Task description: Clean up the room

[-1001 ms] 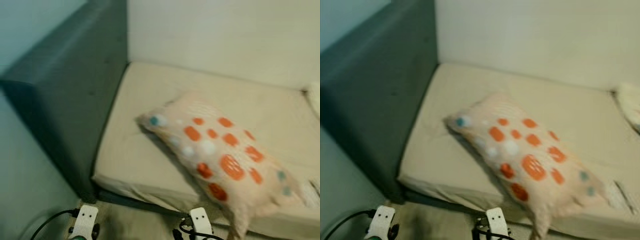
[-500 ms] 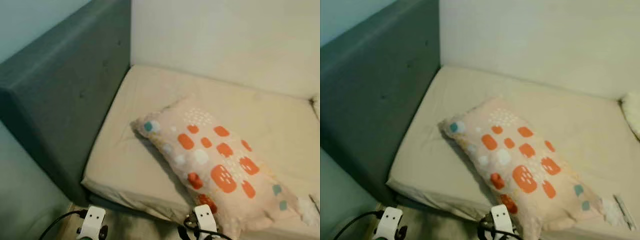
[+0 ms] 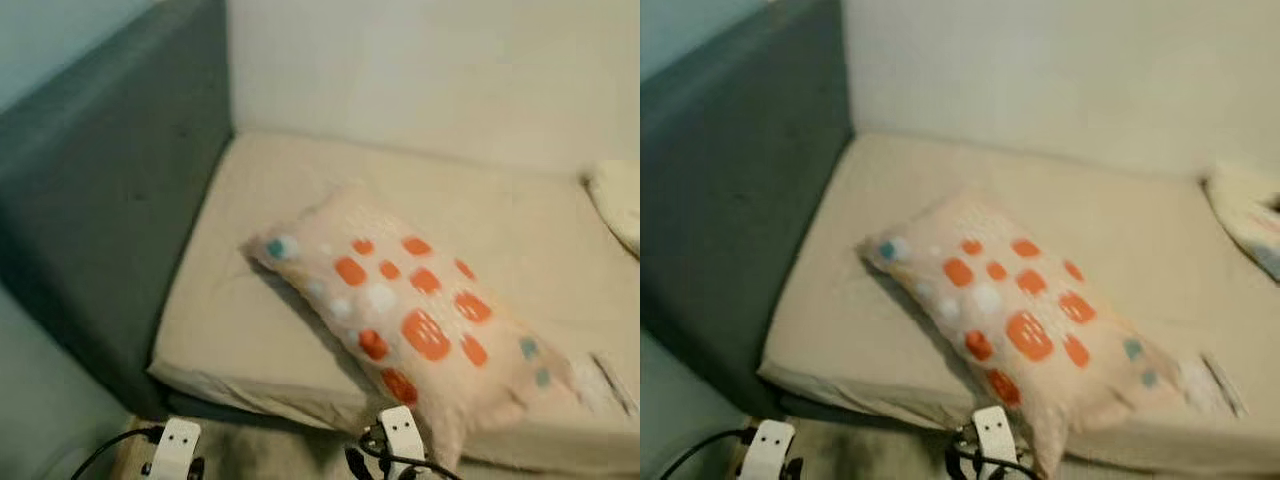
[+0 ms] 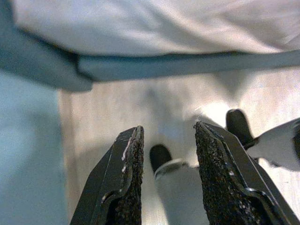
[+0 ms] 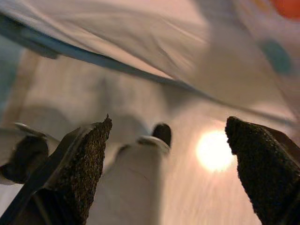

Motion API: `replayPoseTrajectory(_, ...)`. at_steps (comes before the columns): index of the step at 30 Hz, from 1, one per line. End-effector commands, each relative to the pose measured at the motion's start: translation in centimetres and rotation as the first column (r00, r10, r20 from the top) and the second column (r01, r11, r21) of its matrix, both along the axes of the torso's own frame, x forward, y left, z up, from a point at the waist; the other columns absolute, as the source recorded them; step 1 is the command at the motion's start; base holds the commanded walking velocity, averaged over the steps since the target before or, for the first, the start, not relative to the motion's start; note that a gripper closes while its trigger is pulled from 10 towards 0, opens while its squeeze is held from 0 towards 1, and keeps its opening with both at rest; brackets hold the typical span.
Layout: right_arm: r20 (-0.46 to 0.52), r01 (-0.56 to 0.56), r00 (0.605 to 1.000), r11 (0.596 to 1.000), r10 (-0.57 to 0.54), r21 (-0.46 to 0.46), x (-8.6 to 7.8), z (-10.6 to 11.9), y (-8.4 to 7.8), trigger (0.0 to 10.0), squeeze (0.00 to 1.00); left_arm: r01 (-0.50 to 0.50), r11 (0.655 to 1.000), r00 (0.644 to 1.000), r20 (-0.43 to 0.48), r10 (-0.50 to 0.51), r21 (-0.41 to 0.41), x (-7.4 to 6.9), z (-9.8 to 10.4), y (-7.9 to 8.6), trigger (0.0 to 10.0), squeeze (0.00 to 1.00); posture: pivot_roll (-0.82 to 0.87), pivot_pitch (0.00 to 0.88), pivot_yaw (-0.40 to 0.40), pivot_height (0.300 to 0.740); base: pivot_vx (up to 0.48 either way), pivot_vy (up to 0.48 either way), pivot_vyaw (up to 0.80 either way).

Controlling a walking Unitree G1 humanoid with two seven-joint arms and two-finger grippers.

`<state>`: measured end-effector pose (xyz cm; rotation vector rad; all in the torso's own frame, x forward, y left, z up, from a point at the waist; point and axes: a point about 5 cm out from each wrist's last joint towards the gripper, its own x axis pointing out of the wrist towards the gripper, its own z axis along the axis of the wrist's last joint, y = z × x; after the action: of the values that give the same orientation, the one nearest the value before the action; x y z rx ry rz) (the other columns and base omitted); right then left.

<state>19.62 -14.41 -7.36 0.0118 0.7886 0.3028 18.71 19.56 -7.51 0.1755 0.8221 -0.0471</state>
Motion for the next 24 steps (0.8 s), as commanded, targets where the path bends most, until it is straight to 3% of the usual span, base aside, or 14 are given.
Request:
replayPoseTrajectory(1, -0.025, 0.016, 1.000, 1.000, -0.016, -0.004, -0.48, -0.30, -0.39, 10.0, 0.00, -0.006, 1.000, 1.000, -0.018, 0.006, -0.012, -0.42, -0.28, -0.24, 10.0, 0.00, 0.09, 0.047, -0.044, 0.733, 0.000, 0.000, -0.80)
replayPoseTrajectory(16, -0.025, 0.032, 0.999, 0.999, -0.032, 0.006, -0.38, -0.27, -0.28, 10.0, 0.00, 0.003, 1.000, 1.000, -0.015, -0.003, 0.004, -0.32, -0.20, -0.06, 10.0, 0.00, 0.09, 0.043, -0.035, 0.733, 0.000, 0.000, -0.80)
replayPoseTrajectory(24, -0.013, 0.011, 1.000, 1.000, -0.011, -0.001, -0.26, -0.17, -0.11, 10.0, 0.00, 0.005, 1.000, 1.000, -0.009, -0.004, 0.007, -0.23, -0.14, -0.02, 10.0, 0.00, 0.09, 0.045, -0.037, 0.733, 0.000, 0.000, 0.00)
